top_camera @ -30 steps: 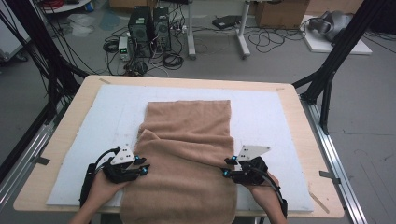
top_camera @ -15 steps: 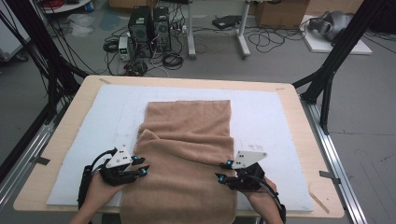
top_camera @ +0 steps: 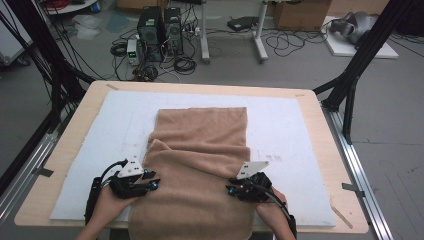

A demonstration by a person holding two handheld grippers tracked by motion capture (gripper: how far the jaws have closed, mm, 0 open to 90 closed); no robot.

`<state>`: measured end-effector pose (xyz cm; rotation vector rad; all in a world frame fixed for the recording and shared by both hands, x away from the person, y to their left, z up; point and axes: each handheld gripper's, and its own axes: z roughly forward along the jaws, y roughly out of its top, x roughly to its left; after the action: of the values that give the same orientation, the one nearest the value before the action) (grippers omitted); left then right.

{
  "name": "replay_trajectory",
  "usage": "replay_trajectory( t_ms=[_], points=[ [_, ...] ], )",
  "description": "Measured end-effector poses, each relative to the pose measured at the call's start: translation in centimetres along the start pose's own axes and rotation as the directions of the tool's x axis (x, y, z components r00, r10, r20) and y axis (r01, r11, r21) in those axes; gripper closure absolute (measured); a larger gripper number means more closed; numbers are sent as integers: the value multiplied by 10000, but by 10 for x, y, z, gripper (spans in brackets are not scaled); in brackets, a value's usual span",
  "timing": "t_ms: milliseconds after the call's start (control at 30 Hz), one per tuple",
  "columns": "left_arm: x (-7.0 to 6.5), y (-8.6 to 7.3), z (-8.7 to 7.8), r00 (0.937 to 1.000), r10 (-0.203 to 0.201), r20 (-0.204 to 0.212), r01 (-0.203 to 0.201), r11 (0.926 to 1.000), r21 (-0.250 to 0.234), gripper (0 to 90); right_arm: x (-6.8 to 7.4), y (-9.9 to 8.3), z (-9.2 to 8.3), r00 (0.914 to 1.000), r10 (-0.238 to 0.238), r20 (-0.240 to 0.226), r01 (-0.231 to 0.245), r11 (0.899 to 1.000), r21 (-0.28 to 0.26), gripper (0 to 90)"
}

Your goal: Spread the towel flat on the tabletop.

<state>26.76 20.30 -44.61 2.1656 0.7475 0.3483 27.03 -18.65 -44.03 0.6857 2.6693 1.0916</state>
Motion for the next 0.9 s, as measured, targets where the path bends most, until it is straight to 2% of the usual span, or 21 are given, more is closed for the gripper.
replay_trajectory(
  t_ms=[67,133,267,300,367,433,500,600,667,767,900],
  points=[
    [0,0,0,10000,19,13,-19,10000,29,688,-1,-1,0,9998,168,-84,-168,9998,-48,687],
    [1,0,0,10000,24,41,-25,10000,38,686,0,-1,-1,9999,110,-101,-110,9999,-56,629],
    [0,1,0,10000,-18,-96,19,10000,68,652,4,-2,-8,9994,-44,-341,37,9998,-201,628],
    [0,1,0,9998,-19,-186,20,10000,84,629,4,-3,-9,9994,-91,-340,86,9998,-171,637],
    [1,2,-1,9997,-41,-259,44,9999,126,588,3,-6,-9,9998,-168,-145,171,9996,228,645],
    [0,2,0,9999,9,-158,-7,9999,132,619,-2,-8,-8,9991,198,-369,-196,9998,48,668],
    [-1,2,0,9999,74,-98,-73,9999,156,656,-4,-8,-7,9987,264,-432,-264,9997,9,696],
    [-1,2,0,9999,80,81,-81,9999,138,704,-5,-7,-5,9988,187,-446,-186,9998,44,784],
    [-3,2,0,9996,213,186,-215,9997,136,772,-3,-6,-5,9986,107,-524,-103,9999,79,855],
    [-6,2,-1,9995,303,126,-304,9994,143,828,0,-5,-6,9990,-24,-447,31,9999,145,868],
    [-9,1,-6,9993,283,264,-287,9995,139,840,6,-5,-11,9984,-153,-539,159,9998,101,869]
  ],
)
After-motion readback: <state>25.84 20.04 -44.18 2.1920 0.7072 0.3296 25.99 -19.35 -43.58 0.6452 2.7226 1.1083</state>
